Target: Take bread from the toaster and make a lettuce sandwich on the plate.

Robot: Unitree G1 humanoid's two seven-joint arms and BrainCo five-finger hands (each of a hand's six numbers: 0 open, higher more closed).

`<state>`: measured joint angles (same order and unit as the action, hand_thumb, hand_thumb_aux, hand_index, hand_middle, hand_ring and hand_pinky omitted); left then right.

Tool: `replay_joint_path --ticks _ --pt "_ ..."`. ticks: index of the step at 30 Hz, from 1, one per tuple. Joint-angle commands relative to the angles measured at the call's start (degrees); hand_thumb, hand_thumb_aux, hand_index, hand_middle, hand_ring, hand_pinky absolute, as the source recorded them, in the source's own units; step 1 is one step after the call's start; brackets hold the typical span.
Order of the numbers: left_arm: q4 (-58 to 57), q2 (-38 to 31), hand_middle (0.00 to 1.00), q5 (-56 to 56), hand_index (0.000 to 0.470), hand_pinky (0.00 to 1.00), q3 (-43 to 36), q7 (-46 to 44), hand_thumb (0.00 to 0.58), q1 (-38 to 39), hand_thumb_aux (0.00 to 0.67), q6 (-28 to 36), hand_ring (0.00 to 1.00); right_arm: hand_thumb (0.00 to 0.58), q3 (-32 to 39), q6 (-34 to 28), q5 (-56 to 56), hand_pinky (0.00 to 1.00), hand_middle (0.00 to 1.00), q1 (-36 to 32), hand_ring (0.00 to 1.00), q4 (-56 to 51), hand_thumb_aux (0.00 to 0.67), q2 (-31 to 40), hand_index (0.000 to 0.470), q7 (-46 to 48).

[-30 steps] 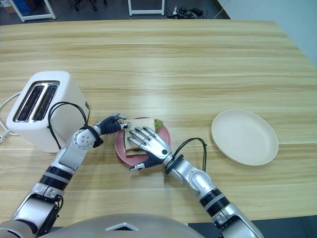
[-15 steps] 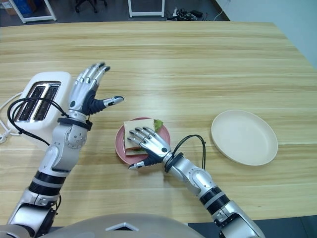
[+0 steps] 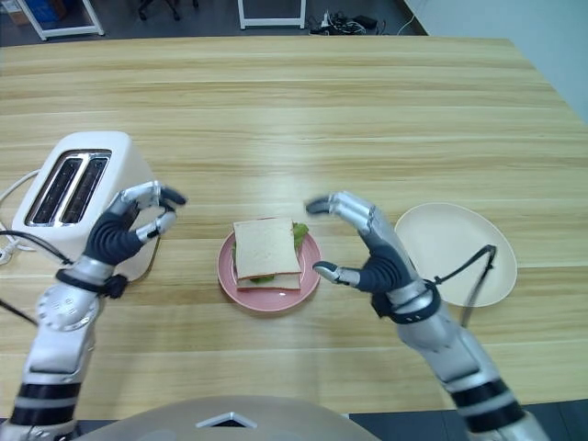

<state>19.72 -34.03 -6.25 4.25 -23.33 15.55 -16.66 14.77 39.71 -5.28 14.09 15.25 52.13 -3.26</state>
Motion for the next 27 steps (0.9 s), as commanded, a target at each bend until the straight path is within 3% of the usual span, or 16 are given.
replay_joint_path --ticks 1,5,9,11,15,22,27 --pt "4.1 -13.1 1.0 -0.5 0.47 1.0 -1.1 -16.4 0.58 13.1 0.67 3.2 1.0 0.58 -4.1 -4.3 7.6 1.0 1.0 16.4 1.0 -0.6 0.67 16.5 0.47 17.5" --pt "1.4 -13.1 1.0 5.0 0.47 1.0 -6.8 -18.8 0.58 10.4 0.67 8.3 1.0 0.58 -2.0 -11.8 7.3 1.0 1.0 16.2 1.0 0.9 0.67 14.6 0.47 25.5" --pt "-4.1 -8.7 1.0 17.1 0.47 1.0 -18.3 -18.1 0.58 4.1 0.67 14.1 1.0 0.58 3.5 -19.2 -2.4 1.0 1.0 8.2 1.0 -0.7 0.67 5.1 0.47 28.3" --pt "-9.1 -5.5 1.0 25.1 0.47 1.0 -23.6 -15.5 0.58 0.0 0.67 17.2 1.0 0.58 7.9 -21.1 -9.8 1.0 1.0 3.8 1.0 -2.4 0.67 -0.5 0.47 29.3" --pt "-15.2 -1.2 1.0 29.6 0.47 1.0 -28.7 -14.1 0.58 -5.7 0.67 17.6 1.0 0.58 14.5 -22.0 -19.6 1.0 1.0 -2.7 1.0 -5.9 0.67 -9.1 0.47 30.2" --pt "-26.5 3.1 1.0 32.2 0.47 1.0 -30.5 -10.0 0.58 -15.4 0.67 16.6 1.0 0.58 16.8 -20.7 -30.3 1.0 1.0 -16.1 1.0 -21.4 0.67 -21.2 0.47 19.6" --pt "-31.6 5.0 1.0 33.8 0.47 1.0 -30.5 -6.2 0.58 -20.0 0.67 16.6 1.0 0.58 16.0 -21.0 -37.5 1.0 1.0 -25.7 1.0 -33.3 0.67 -25.5 0.47 6.7"
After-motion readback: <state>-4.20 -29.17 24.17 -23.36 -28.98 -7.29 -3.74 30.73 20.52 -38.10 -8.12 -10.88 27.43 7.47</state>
